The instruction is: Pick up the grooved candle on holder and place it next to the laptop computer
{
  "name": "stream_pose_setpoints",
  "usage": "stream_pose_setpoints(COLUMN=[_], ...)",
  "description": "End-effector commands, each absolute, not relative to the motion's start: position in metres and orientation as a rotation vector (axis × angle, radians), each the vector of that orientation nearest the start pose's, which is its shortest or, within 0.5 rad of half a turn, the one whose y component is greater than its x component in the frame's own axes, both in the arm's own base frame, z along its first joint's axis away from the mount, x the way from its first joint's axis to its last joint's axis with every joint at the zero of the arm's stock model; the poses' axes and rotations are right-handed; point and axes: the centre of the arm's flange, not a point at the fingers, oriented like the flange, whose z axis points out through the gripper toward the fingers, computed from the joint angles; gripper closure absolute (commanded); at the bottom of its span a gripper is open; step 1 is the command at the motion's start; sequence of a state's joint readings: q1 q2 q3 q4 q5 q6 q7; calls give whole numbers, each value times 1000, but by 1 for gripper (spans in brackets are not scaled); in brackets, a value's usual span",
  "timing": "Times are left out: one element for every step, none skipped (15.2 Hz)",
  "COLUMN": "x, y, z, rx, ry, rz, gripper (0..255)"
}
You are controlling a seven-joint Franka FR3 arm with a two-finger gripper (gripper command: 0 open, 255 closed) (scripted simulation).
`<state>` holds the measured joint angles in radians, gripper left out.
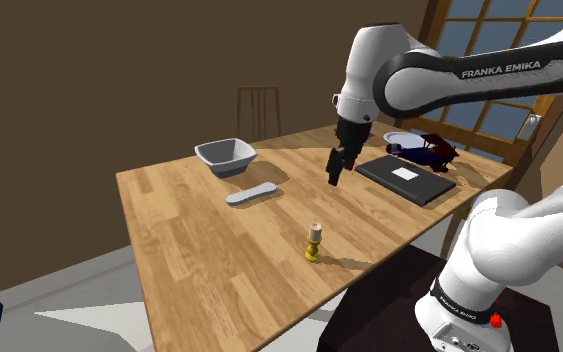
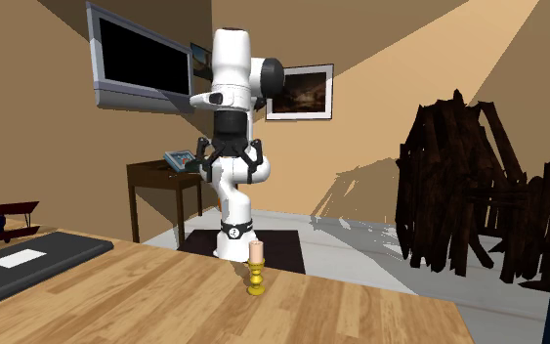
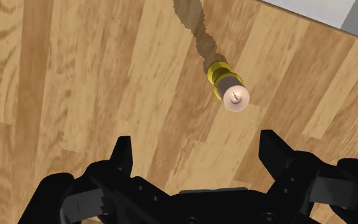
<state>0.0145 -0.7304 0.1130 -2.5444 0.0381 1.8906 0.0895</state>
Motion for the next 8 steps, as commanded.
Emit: stream_pose_setpoints(x=[343, 347, 350, 353, 356, 359, 362, 365], y=[61, 66, 71, 76, 82, 87, 92, 97], z=[485, 474, 462, 451, 439, 427, 416, 404], rx=[-3163, -3159, -3155, -3151, -3147, -3143, -3139, -3135], ry=[19, 28, 37, 46, 55, 64, 73, 82], rz=[-108, -100, -92, -84, -77, -69, -61, -53], gripper=[0, 0, 0, 0, 0, 0, 0, 0])
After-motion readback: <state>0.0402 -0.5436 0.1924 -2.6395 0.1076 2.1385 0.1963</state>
